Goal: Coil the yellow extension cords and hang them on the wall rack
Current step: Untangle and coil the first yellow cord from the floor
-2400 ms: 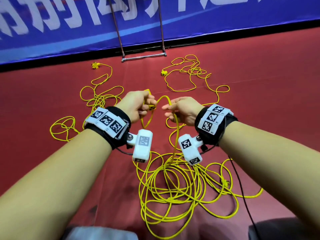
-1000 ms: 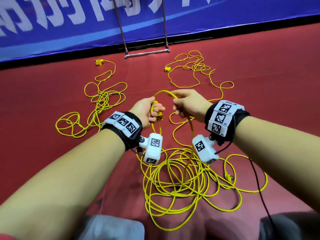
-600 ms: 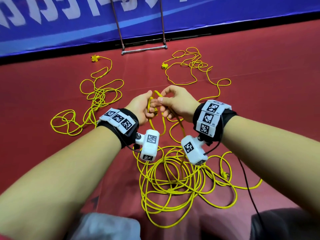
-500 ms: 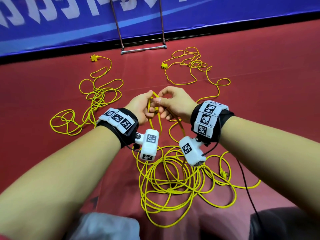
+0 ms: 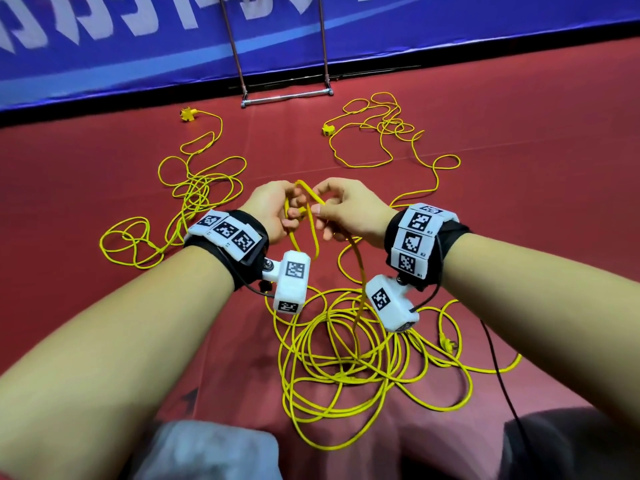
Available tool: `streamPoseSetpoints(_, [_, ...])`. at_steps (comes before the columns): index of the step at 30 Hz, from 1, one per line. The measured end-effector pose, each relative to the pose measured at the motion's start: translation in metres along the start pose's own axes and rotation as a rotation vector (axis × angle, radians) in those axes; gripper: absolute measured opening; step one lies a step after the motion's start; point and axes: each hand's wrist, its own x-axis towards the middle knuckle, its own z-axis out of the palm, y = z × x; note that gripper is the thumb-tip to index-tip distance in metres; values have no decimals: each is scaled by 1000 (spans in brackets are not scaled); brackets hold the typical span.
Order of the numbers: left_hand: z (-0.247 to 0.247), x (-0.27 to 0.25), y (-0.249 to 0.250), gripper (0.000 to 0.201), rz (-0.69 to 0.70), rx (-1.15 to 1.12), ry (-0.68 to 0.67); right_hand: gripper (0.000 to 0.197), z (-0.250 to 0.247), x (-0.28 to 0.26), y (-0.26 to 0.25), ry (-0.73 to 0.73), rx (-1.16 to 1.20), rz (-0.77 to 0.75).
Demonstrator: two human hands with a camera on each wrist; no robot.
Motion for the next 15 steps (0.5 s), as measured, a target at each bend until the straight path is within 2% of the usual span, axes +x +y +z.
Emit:
streamPoseSetpoints(3, [3,-2,-4,34,-19,69,-55,8,-2,1,-2,46,-9,-26])
streamPoseSetpoints(6, [9,-5,-6,33,-12,85,-95,11,0,1,1,3,-58,-20])
streamPoseSetpoints(9, [13,-6,-6,31,-12,81,-55,6,7,1,2,-58,-85,-12])
streamPoseSetpoints(11, [14,-4,-4,32,-7,47,-36,11,7,2,0,-64,-51,17])
streamPoseSetpoints(13, [11,0,-1,32,12,-6,1,17,3,2,0,-76,-39,71])
streamPoseSetpoints(15, [4,4,1,32,27,-44,44,12,-3,1,7,-142,-100,156])
